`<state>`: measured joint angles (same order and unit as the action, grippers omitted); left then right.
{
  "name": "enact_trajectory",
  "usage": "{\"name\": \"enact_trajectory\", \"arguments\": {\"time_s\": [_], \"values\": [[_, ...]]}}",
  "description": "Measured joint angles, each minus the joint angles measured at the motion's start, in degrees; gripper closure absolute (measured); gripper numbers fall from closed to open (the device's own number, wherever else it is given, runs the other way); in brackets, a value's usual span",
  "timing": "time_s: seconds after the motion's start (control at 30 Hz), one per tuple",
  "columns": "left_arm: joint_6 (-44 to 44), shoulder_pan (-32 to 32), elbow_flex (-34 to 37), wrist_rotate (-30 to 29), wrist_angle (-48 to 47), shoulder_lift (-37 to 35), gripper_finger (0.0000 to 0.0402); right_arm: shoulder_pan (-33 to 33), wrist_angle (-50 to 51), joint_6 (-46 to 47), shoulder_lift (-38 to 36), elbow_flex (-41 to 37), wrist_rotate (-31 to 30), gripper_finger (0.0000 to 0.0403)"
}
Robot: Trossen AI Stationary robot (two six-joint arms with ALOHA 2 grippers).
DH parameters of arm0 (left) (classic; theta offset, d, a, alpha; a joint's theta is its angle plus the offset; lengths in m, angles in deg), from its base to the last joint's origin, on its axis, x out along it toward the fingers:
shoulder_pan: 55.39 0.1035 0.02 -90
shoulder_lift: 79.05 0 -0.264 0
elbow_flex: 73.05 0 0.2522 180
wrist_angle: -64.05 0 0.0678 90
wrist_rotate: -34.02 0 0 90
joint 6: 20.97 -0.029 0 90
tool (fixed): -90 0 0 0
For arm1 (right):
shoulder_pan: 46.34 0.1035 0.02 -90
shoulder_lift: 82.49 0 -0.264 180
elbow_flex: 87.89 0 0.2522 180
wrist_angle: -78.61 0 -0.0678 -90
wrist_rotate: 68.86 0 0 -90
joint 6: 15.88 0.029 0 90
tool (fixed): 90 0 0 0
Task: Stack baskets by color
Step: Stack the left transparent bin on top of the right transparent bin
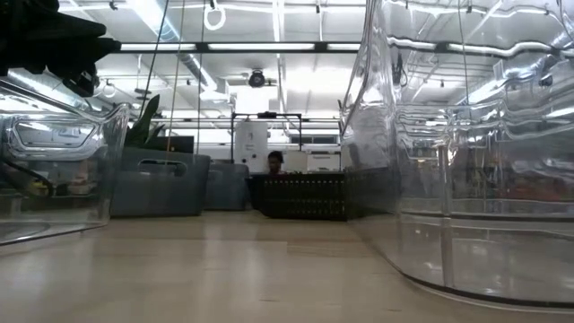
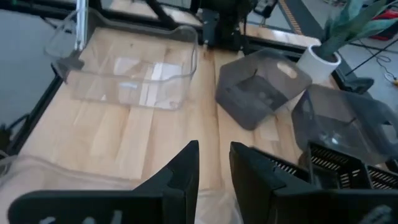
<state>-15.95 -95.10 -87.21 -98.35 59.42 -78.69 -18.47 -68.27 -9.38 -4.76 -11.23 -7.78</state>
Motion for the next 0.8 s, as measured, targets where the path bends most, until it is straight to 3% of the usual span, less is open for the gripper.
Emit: {"name": "enact_trajectory", "arguments": {"time_s": [0.4,0.63,0.8], "values": [[12.42,0.04,0.00,0.20,3.81,0.05,0.0285,2.64,-1.05,2.10,-3.60,-3.59,-0.20,0.0308],[12.55,1.02,0.00,-2.57,3.92,1.69,0.0285,5.50,3.29,4.37,-7.22,-4.97,-7.53,0.0308],[13.91,3.55,-0.01,-2.60,4.02,5.49,0.0285,5.95,3.59,4.35,-11.76,-9.68,-7.69,0.0308]]}}
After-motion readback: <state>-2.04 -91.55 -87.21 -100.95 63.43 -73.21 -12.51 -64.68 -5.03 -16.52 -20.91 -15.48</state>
